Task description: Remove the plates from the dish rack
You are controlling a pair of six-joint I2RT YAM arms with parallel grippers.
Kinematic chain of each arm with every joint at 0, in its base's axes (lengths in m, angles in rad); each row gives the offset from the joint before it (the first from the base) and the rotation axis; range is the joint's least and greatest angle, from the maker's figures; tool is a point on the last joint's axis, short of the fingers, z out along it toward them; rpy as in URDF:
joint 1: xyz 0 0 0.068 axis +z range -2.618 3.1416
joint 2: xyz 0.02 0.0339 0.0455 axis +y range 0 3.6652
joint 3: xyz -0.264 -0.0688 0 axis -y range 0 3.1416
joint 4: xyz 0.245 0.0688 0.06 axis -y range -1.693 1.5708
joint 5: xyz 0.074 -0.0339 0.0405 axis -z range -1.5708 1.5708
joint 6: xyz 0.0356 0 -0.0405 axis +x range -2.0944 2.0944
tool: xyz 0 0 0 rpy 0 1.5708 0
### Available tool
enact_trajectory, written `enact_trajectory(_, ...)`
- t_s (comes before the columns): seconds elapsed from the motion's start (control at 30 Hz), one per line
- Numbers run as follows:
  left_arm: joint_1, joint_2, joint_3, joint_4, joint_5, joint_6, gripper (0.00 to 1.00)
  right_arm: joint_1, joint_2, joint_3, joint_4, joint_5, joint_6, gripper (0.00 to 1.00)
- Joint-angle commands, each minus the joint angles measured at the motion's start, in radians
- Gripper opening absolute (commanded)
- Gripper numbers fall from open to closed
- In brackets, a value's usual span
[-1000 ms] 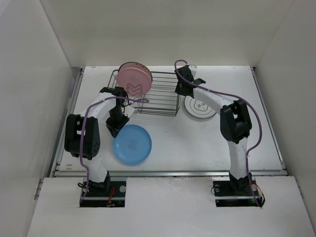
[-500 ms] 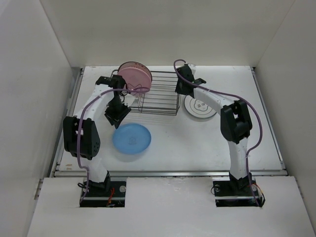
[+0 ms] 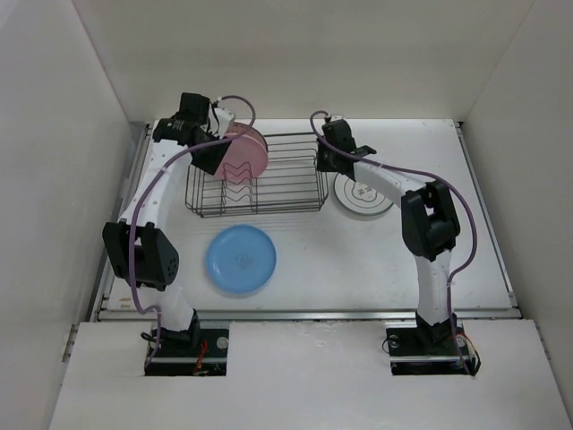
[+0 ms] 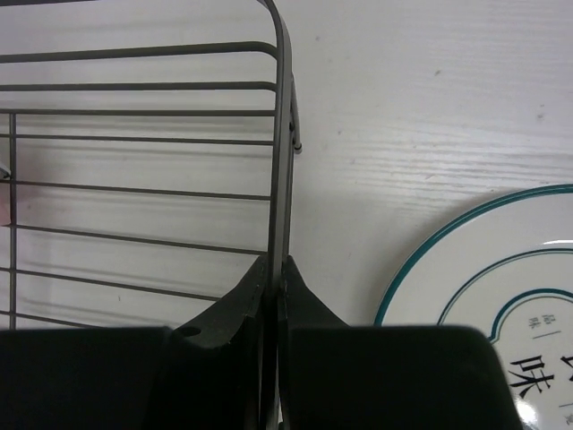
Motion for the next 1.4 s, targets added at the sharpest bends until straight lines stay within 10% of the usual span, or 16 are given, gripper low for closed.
enact_trajectory(0.0, 0.012, 0.060, 0.029, 0.211, -0.142, -0.021, 0.60, 0.040, -0.100, 0.003, 0.089, -0.217, -0.177, 0.00)
enact_trajectory(0.17, 0.012, 0.203, 0.162, 0.176, -0.092, -0.007, 0.60, 0.040, -0.081, -0.007, 0.068, -0.277, -0.201, 0.00)
enact_trajectory(0.7, 0.031, 0.186, 0.033, 0.140, 0.016, -0.038, 0.00, 0.040, -0.049, 0.014, 0.036, -0.288, -0.135, 0.00)
enact_trajectory(1.37, 0.031, 0.061, 0.010, 0.153, -0.059, -0.069, 0.00, 0.031, -0.080, -0.026, 0.082, -0.231, -0.045, 0.00)
